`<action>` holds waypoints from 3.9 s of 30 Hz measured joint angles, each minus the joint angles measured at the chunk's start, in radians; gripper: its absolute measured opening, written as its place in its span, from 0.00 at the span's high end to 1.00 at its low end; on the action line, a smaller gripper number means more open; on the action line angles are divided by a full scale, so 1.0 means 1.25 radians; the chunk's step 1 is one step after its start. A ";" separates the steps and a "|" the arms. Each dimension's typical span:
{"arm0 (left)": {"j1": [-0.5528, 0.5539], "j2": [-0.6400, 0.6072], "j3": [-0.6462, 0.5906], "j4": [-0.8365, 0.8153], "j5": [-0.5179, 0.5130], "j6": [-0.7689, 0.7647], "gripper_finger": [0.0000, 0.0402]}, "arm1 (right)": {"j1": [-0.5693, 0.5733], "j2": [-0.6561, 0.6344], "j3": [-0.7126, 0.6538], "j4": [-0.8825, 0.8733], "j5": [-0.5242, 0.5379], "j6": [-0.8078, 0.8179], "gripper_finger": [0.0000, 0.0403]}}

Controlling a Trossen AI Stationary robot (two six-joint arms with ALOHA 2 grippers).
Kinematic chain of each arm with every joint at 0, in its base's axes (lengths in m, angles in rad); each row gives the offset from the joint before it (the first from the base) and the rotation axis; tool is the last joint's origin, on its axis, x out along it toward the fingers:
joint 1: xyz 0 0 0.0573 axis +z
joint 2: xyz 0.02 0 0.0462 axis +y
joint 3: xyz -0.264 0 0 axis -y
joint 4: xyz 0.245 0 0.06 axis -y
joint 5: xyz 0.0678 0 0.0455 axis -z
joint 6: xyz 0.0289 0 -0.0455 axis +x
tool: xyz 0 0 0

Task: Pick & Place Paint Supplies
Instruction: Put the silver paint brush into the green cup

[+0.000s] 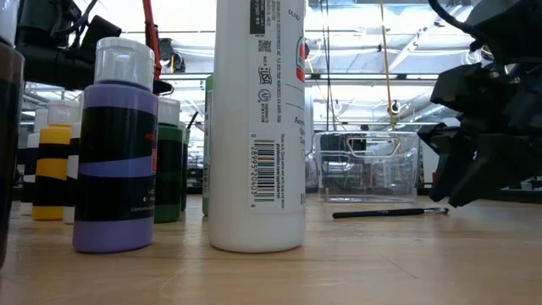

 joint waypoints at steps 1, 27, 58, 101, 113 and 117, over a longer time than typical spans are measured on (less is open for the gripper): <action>0.000 0.000 0.000 0.000 0.000 -0.001 0.94 | -0.001 0.000 -0.006 0.016 0.013 0.003 0.71; 0.000 0.000 0.000 0.011 0.002 -0.042 0.94 | -0.055 0.008 -0.045 0.074 -0.123 0.085 0.98; -0.005 0.000 0.000 0.017 0.079 0.007 0.94 | 0.091 -0.256 0.012 0.160 -0.043 -0.267 1.00; -0.112 0.252 0.001 0.534 0.498 -0.018 0.93 | -0.251 0.206 0.417 0.496 -0.300 -0.391 1.00; -0.189 0.351 0.072 0.596 0.487 0.027 0.56 | -0.277 0.260 0.417 0.533 -0.303 -0.366 1.00; -0.189 0.405 0.105 0.584 0.486 0.028 0.42 | -0.274 0.295 0.417 0.567 -0.301 -0.382 1.00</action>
